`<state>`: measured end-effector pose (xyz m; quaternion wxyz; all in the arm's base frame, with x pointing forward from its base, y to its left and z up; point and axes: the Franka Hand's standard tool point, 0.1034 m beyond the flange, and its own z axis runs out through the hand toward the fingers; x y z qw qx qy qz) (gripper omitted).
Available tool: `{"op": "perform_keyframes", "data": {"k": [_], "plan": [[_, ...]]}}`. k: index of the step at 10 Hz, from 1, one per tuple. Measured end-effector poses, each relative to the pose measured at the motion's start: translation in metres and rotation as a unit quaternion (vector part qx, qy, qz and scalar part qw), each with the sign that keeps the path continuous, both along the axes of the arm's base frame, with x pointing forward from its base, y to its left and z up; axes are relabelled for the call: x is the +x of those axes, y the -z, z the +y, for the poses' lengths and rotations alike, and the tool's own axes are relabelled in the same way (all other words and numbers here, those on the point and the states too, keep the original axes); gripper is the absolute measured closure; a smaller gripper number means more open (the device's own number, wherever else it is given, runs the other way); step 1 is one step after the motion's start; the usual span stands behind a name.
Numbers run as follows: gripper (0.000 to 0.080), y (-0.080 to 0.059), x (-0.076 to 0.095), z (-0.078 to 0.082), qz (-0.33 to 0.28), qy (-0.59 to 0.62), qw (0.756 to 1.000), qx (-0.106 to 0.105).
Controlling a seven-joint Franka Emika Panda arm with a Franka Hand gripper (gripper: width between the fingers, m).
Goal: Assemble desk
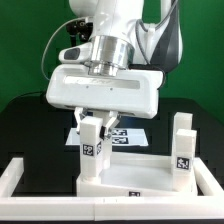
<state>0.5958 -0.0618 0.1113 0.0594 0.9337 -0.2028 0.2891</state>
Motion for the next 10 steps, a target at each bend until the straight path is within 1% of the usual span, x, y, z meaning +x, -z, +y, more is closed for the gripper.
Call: {"op": "perform_keyframes", "data": {"k": [2, 5, 6, 7, 8, 9, 10], "plan": [[0.0511, 0.0001, 0.0008, -0.0004, -0.010, -0.001, 1.000, -0.006], [0.0511, 0.0001, 0.0009, -0.0004, -0.009, -0.004, 1.000, -0.007], [0.0321, 0.0001, 0.0009, -0.0004, -0.009, -0.005, 1.000, -0.008], [0.0189, 0.0000, 0.0010, -0.0004, -0.008, -0.007, 1.000, -0.010], [0.0189, 0.0000, 0.0010, -0.0004, -0.007, -0.009, 1.000, -0.011], [0.0161, 0.0000, 0.0010, -0.0005, -0.007, -0.010, 1.000, -0.012], [0.0152, 0.0000, 0.0010, -0.0004, -0.007, -0.012, 1.000, -0.012]]}}
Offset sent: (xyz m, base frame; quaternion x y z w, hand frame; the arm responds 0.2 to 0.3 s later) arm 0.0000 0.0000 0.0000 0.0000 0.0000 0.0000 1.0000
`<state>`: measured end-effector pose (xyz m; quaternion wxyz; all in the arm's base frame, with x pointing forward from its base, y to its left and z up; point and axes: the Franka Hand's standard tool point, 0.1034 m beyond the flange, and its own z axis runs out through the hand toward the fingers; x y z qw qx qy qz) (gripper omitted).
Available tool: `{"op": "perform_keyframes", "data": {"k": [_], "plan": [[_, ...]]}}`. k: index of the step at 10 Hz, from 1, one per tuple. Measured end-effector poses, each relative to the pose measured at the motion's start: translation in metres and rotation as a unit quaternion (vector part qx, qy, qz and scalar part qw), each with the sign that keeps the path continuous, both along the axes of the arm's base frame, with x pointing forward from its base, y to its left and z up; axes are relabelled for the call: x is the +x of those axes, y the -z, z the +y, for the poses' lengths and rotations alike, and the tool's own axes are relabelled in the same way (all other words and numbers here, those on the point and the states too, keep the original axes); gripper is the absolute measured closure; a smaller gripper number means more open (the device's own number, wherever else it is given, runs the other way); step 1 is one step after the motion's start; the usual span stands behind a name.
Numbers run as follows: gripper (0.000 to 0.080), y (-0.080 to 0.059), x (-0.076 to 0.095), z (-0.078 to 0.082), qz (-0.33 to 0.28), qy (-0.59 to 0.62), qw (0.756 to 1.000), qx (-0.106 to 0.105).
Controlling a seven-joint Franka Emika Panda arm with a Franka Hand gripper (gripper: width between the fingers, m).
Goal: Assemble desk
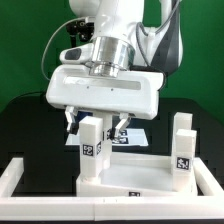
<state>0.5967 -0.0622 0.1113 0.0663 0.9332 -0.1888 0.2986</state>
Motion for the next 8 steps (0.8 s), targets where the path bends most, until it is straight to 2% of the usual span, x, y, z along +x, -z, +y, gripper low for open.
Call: {"op": "perform_keyframes", "data": {"k": [4, 5, 6, 8], "plan": [[0.0151, -0.002, 0.000, 0.000, 0.011, -0.007, 1.000, 0.000], [0.0151, -0.017, 0.001, 0.003, 0.027, -0.009, 0.999, 0.019], [0.0151, -0.029, 0.004, 0.000, 0.028, -0.007, 0.999, 0.027], [0.0151, -0.028, 0.010, -0.012, 0.059, -0.002, 0.997, 0.041]]}}
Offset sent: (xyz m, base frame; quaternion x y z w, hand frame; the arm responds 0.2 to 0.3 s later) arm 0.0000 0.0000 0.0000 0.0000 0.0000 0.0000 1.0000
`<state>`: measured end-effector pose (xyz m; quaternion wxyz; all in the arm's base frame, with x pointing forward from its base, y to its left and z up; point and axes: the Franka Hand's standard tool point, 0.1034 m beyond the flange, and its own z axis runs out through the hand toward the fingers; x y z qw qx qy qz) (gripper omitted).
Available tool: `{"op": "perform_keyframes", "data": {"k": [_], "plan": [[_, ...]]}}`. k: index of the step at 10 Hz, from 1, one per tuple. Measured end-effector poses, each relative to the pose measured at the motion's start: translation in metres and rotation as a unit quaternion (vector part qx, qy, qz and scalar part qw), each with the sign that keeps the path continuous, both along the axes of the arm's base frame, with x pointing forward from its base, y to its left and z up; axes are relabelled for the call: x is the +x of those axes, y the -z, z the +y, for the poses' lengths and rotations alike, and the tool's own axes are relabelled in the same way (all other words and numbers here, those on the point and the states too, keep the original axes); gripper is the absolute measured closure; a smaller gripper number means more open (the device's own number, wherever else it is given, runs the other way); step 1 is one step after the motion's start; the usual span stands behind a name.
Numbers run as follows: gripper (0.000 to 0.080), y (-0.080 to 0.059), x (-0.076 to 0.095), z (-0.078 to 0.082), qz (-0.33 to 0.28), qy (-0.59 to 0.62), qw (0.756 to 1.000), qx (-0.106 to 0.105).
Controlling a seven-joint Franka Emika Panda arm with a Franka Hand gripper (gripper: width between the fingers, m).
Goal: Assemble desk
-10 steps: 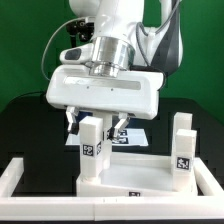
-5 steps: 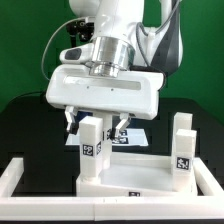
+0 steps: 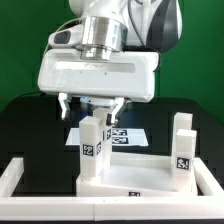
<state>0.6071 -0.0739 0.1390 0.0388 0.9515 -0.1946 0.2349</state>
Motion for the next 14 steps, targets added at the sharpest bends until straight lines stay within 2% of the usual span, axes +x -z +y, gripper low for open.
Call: {"op": "perform_keyframes", "data": {"k": [1, 2, 5, 6, 8, 10, 12, 13, 14], "plan": [[0.0151, 0.003, 0.002, -0.002, 0.000, 0.001, 1.000, -0.002], [0.0151, 0.010, 0.000, 0.000, 0.045, 0.003, 0.999, 0.018], [0.0151, 0.005, 0.006, 0.002, 0.165, 0.011, 0.983, 0.083], [0.0151, 0.005, 0.005, -0.001, 0.195, 0.015, 0.976, 0.096], [0.0151, 0.013, 0.003, -0.006, 0.203, 0.023, 0.974, 0.097], [0.0151, 0.013, 0.003, -0.006, 0.203, 0.030, 0.974, 0.098], [0.0401, 0.014, 0.002, -0.005, 0.197, 0.092, 0.969, 0.113], [0.0401, 0.014, 0.002, -0.005, 0.195, 0.119, 0.966, 0.120], [0.0512, 0.014, 0.002, -0.005, 0.190, 0.158, 0.960, 0.129]]}}
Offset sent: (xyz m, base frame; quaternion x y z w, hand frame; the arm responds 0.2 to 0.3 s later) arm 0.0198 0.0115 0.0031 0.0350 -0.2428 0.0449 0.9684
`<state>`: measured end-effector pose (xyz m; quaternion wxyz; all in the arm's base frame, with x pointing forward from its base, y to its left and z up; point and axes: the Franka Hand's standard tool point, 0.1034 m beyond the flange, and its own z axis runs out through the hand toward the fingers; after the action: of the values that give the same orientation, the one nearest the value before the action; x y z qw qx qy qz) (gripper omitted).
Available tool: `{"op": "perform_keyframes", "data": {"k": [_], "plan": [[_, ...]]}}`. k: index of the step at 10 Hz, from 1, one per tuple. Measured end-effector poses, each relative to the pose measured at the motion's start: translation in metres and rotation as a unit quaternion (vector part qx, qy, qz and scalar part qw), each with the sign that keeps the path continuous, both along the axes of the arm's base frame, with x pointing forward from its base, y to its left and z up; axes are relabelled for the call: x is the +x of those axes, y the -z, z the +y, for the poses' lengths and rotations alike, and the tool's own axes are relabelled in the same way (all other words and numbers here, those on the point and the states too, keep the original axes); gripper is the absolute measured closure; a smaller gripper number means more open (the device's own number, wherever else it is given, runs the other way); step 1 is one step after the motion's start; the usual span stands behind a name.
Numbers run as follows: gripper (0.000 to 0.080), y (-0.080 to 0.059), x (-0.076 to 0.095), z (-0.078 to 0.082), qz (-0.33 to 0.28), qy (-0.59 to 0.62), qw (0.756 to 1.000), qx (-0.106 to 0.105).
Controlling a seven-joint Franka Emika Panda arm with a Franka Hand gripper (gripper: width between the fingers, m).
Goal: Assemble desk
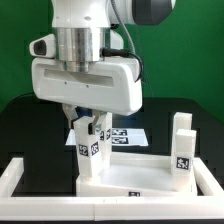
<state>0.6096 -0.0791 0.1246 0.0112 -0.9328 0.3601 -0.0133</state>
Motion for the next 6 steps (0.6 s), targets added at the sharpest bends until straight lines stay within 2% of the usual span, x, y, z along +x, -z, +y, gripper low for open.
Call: {"op": "perform_keyframes", "data": {"k": [2, 4, 6], "plan": [[0.0512, 0.001, 0.000, 0.001, 0.001, 0.076, 0.997, 0.002], [0.0512, 0.001, 0.001, 0.003, -0.008, 0.177, 0.984, 0.003], [0.0512, 0.001, 0.005, 0.015, -0.011, 0.293, 0.956, 0.011]]}}
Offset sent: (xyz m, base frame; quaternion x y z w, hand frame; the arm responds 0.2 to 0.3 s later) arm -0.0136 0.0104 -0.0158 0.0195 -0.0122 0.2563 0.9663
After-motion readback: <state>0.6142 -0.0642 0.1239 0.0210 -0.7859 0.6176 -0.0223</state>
